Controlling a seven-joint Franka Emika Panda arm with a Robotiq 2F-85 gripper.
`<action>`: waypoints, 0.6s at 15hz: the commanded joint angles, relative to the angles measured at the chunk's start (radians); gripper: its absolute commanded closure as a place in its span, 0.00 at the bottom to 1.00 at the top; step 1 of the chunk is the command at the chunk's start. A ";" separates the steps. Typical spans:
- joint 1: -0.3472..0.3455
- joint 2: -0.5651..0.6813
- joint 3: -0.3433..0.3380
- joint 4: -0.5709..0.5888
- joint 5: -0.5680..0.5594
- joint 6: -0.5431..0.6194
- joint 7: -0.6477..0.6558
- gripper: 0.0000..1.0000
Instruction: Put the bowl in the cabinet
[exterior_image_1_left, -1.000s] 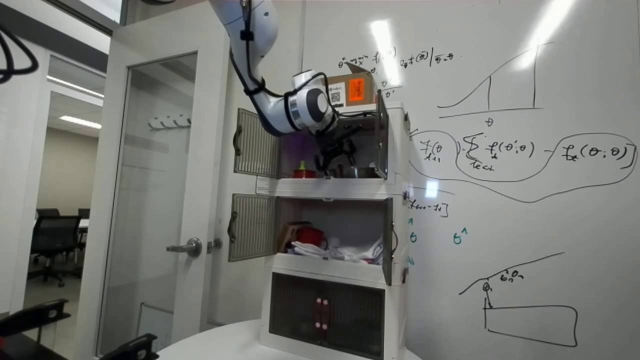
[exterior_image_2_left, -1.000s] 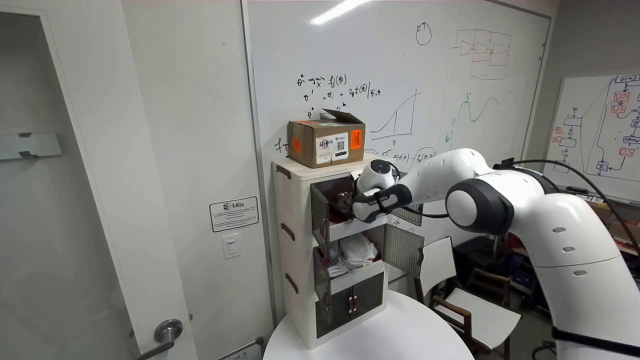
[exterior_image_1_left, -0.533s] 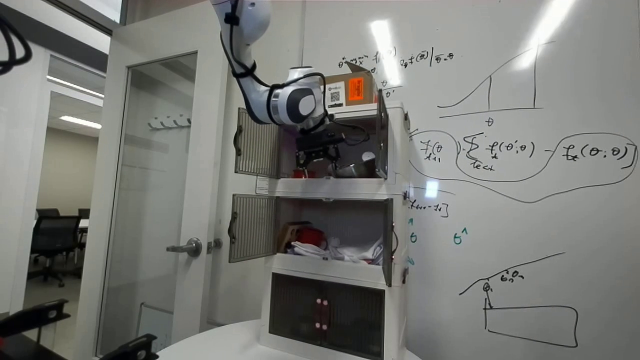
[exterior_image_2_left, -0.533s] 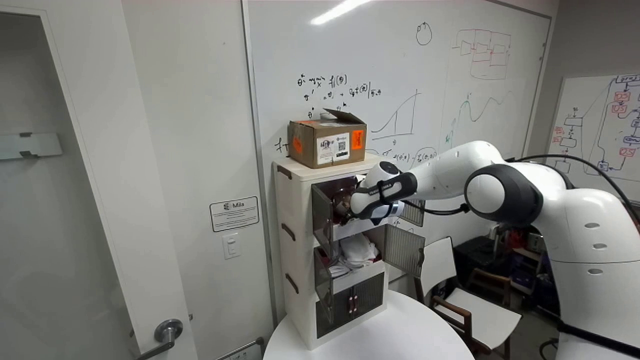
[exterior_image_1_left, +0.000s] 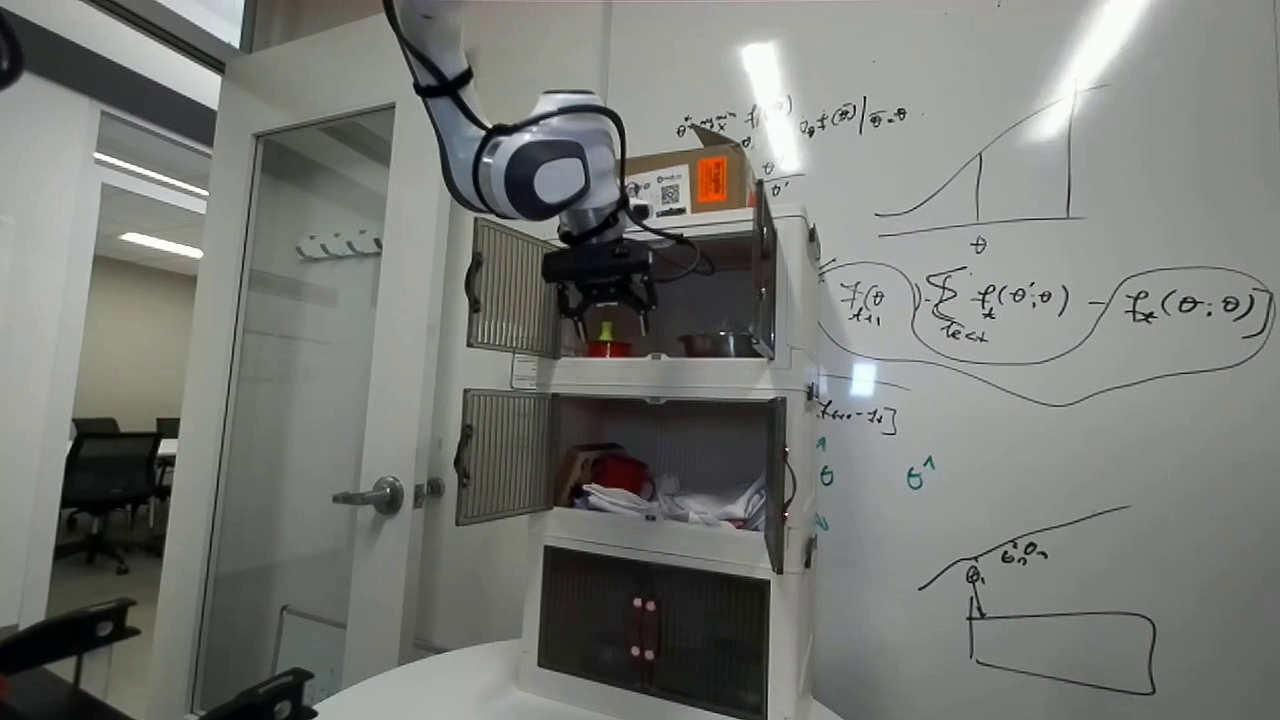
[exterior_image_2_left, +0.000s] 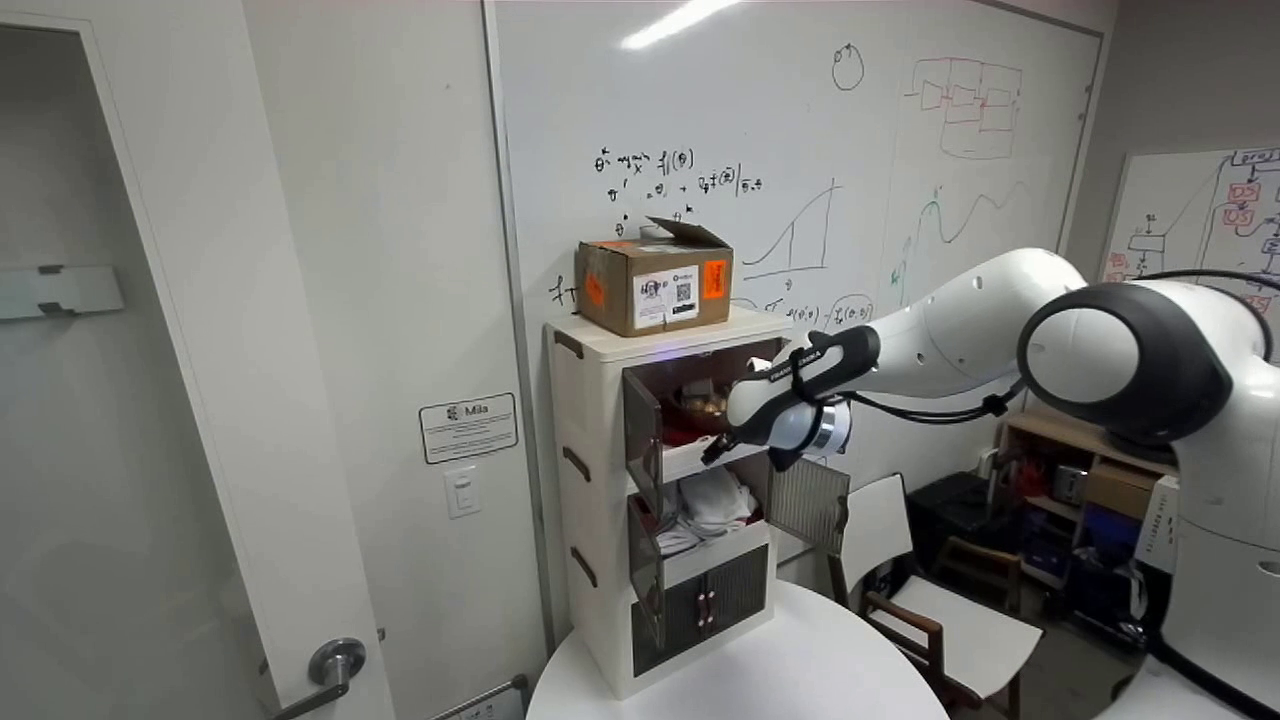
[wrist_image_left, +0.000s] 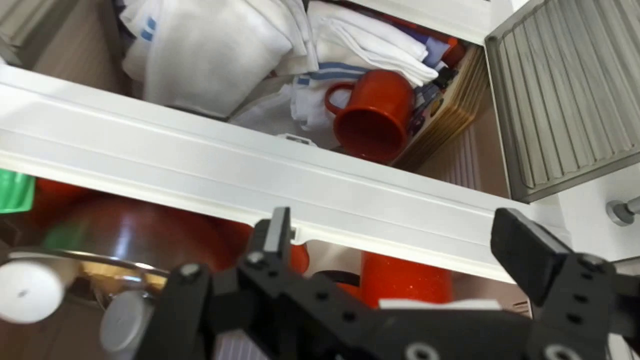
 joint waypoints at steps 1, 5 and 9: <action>0.058 -0.221 -0.139 -0.253 -0.160 0.040 0.150 0.00; 0.037 -0.406 -0.180 -0.471 -0.440 -0.122 0.327 0.00; 0.301 -0.483 -0.364 -0.589 -0.372 -0.370 0.306 0.00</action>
